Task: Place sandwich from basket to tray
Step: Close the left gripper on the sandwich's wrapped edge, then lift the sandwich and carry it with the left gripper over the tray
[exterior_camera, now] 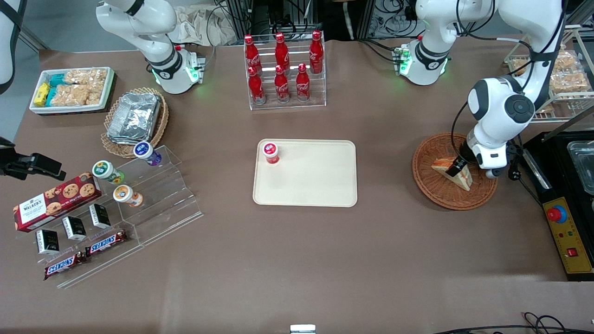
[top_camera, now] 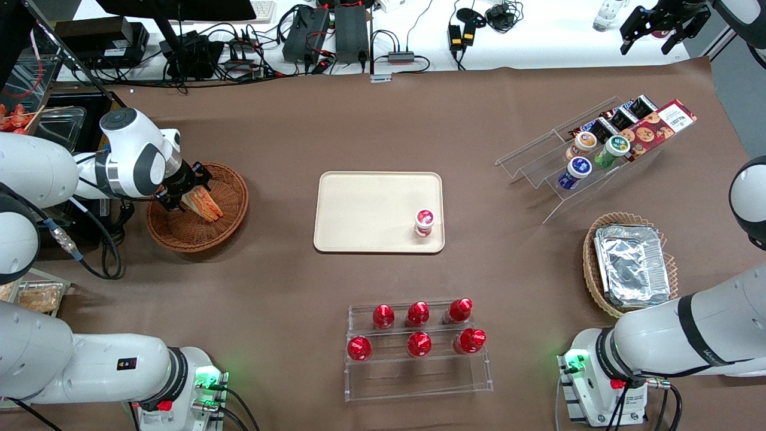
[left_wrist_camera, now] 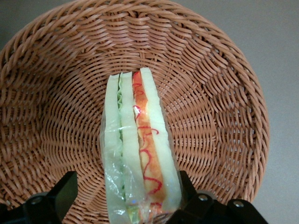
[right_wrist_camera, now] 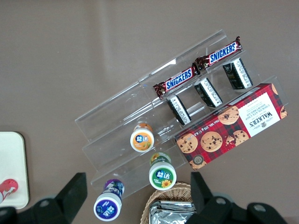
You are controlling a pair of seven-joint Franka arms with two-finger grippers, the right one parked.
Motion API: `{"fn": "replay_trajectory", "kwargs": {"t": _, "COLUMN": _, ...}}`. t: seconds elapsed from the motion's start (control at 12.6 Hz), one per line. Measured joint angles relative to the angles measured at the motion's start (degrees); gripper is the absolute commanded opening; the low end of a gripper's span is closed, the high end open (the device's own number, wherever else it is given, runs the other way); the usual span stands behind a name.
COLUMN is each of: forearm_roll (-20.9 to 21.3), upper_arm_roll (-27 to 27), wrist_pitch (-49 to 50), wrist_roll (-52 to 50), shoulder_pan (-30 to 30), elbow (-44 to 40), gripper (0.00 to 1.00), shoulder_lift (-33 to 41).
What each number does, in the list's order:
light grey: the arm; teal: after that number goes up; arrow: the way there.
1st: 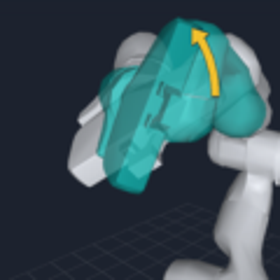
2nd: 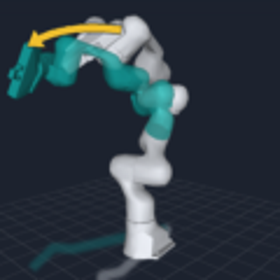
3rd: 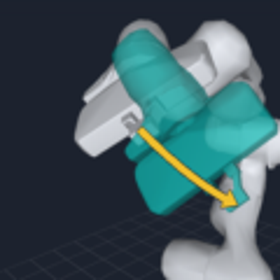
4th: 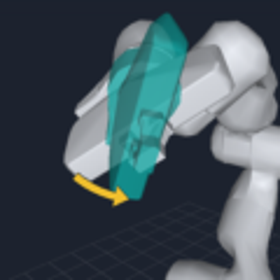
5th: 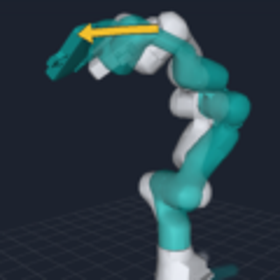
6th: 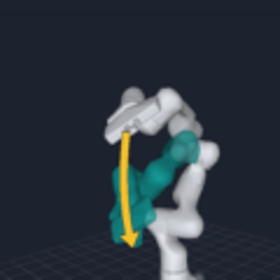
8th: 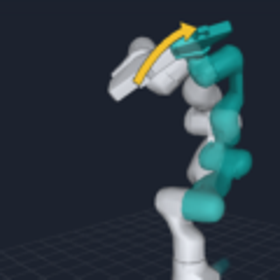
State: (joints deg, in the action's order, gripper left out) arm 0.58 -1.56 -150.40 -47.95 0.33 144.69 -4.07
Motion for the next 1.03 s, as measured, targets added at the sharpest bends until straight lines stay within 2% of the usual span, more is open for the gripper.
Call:
{"fn": "replay_trajectory", "kwargs": {"t": 0.64, "forearm_roll": 0.03, "upper_arm_roll": 0.06, "wrist_pitch": 1.12, "wrist_roll": 0.08, "shoulder_pan": 0.01, "elbow": -1.61, "gripper": 0.0, "shoulder_lift": 0.64}}
{"fn": "replay_trajectory", "kwargs": {"t": 0.8, "forearm_roll": 2.34, "upper_arm_roll": 0.43, "wrist_pitch": 10.27, "wrist_roll": 0.3, "shoulder_pan": 0.08, "elbow": -6.25, "gripper": 0.0, "shoulder_lift": 2.86}}
{"fn": "replay_trajectory", "kwargs": {"t": 1.03, "forearm_roll": 5.67, "upper_arm_roll": 2.18, "wrist_pitch": 34.62, "wrist_roll": 0.76, "shoulder_pan": 0.16, "elbow": -21.79, "gripper": 0.0, "shoulder_lift": 6.27}}
